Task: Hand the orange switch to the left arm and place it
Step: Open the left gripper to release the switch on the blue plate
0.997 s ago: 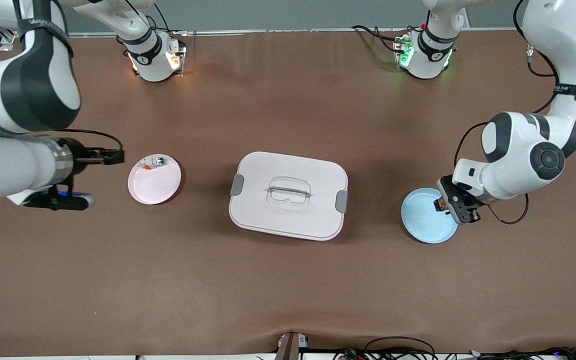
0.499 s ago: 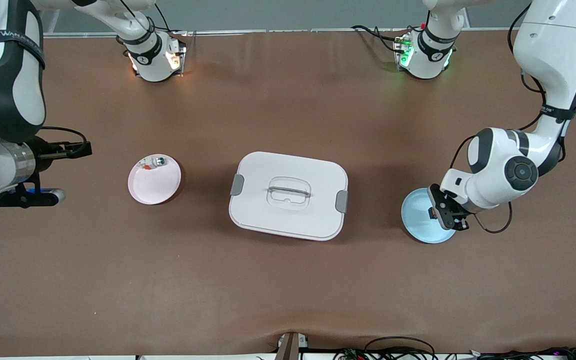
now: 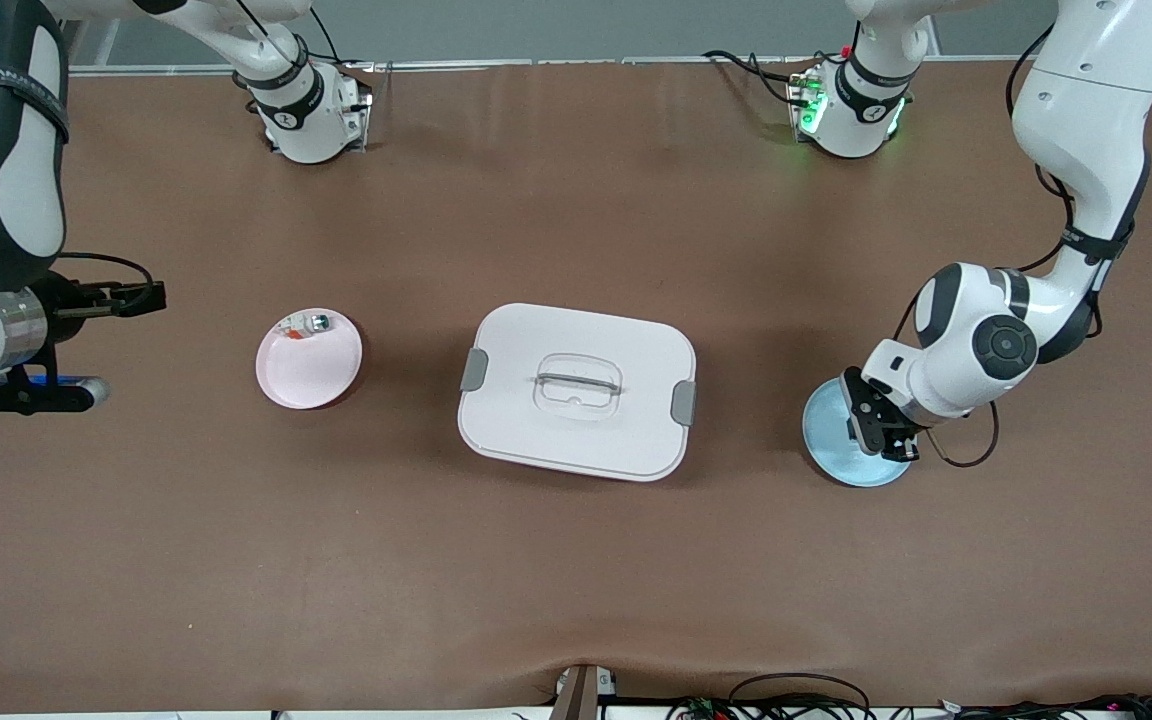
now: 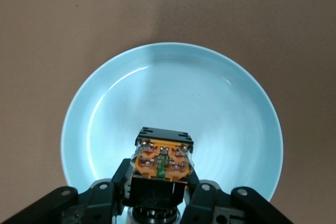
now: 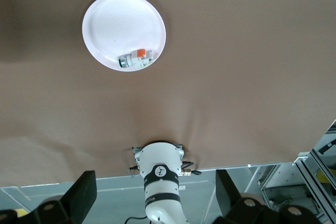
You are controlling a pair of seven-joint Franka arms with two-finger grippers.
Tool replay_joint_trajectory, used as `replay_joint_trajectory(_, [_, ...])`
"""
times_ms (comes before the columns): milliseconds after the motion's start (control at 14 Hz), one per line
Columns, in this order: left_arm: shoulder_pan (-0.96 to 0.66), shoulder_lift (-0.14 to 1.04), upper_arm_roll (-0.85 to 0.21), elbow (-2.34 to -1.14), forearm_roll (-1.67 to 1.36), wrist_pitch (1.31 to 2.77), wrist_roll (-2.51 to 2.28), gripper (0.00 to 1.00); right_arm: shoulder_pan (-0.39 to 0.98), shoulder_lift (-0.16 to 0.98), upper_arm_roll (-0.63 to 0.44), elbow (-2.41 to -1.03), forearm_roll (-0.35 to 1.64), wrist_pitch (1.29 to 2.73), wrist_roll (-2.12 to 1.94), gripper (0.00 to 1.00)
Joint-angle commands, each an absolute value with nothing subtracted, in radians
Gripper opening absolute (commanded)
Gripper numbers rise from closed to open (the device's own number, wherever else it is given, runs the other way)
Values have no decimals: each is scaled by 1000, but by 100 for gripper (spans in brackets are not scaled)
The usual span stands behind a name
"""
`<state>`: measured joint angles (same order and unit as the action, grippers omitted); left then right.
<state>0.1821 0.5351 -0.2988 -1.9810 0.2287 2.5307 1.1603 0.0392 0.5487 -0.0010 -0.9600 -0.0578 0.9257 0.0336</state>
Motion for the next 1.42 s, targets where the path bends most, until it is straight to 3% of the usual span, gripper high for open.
replay_joint_trajectory(0, [180, 526, -302, -2003, 255, 2562, 1155, 0, 29, 509, 20, -974, -60, 985, 29, 100])
replay_joint_trajectory(285, [181, 548, -302, -2003, 255, 2600, 1157, 3, 37, 460, 14, -1024, -3, 1071, 109, 100])
replay_joint_trajectory(427, [184, 561, -302, -2003, 256, 2625, 1158, 4, 28, 395, 15, -1133, -2, 1150, 110, 100])
replay_joint_trajectory(570, [186, 560, -302, -2003, 256, 2626, 1158, 12, 12, 351, 12, -1212, 0, 1195, 110, 100])
replay_joint_trajectory(641, [186, 558, -302, -2002, 256, 2626, 1160, 21, 11, 350, 12, -1210, 0, 1195, 110, 100])
replay_joint_trajectory(855, [187, 555, -302, -2002, 258, 2626, 1172, 63, 8, 348, 9, -1218, -2, 1184, 146, 100])
replay_joint_trajectory(926, [189, 552, -302, -2002, 258, 2626, 1170, 85, -3, 354, 11, -1216, 0, 1198, 150, 100])
replay_joint_trajectory(997, [192, 551, -302, -2002, 258, 2626, 1173, 100, -12, 356, 11, -1213, 2, 1212, 152, 100])
replay_joint_trajectory(1353, [193, 477, -307, -1987, 239, 2555, 1151, 100, 0, 348, 12, -1200, -12, 1268, 161, 100])
